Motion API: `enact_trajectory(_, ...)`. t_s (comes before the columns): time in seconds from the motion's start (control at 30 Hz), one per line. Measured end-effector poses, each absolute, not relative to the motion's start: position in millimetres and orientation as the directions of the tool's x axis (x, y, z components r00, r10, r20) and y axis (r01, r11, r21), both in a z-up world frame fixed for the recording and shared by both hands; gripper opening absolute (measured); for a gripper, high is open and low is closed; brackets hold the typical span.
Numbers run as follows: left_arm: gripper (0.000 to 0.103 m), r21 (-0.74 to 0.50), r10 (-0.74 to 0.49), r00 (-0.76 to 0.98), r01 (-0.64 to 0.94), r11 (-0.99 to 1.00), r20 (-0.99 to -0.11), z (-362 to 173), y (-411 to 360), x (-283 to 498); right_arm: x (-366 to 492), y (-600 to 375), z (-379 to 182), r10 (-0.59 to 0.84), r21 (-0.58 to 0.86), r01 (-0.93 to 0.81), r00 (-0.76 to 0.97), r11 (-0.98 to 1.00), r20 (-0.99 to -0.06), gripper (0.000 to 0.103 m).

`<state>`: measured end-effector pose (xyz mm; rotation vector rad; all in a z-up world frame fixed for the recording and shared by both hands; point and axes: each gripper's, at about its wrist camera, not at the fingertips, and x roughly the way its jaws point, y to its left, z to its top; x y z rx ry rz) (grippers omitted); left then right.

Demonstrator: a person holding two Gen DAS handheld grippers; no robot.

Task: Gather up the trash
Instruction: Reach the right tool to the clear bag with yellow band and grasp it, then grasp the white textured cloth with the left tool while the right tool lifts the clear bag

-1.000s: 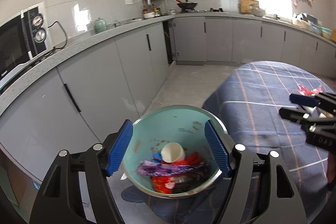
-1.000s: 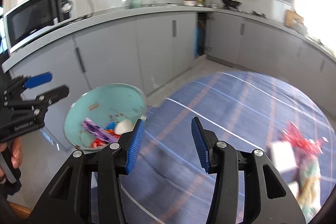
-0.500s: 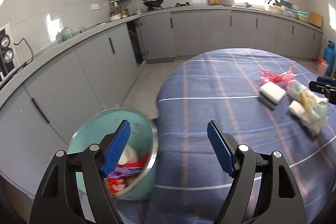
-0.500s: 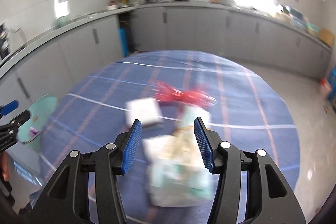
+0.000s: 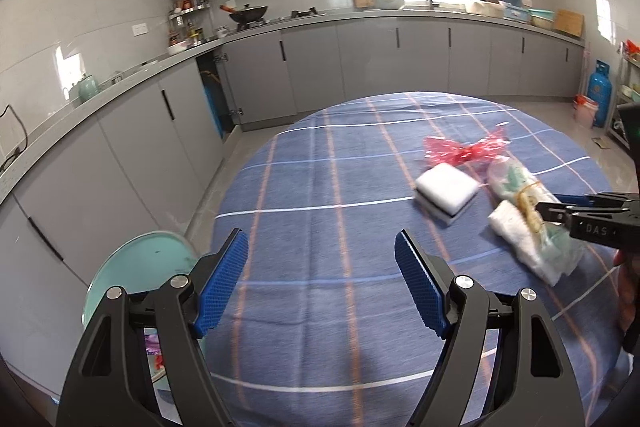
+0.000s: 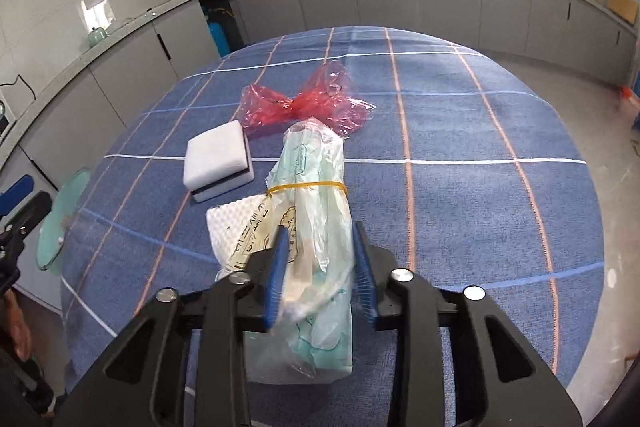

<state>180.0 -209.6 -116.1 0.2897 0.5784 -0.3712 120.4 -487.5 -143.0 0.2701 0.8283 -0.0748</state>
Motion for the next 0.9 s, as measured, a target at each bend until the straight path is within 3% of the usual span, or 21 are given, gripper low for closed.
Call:
enact_trajectory(0.03,0.075,0.162,-0.263,0.773,0.424,0.891,-0.578,-114.0,-216.8,179.9,116.7,-487.4,-139.9,0.036,0.204,0.166,0.685,0.965,-0.728,0.015)
enact_trajectory(0.2,0.075,0.160,-0.307,0.753,0.476,0.865,-0.582,-113.9,-252.7,171.8,93.1,-492.3,-116.3,-0.020,0.163,0.174,0.739,0.971,-0.673,0.011)
enact_trajectory(0.5,0.078,0.104,-0.379,0.656,0.573,0.813,-0.653,-132.6,-324.2,158.9,50.2,-521.5,-101.0,-0.178,0.037,0.255,0.763,0.966,-0.621,0.010)
enact_trajectory(0.83,0.077,0.082,-0.353,0.543,0.621,0.780,-0.762,-174.7,-376.2,156.4,36.6,-533.9,-115.7,-0.168,0.082,0.272,0.777,0.959,-0.606,0.010)
enact_trajectory(0.9,0.073,0.087,-0.341,0.529,0.626,0.775,-0.777,-180.1,-381.5,156.8,35.0,-534.1,-116.0,-0.164,0.090,0.270,0.781,0.959,-0.602,0.010)
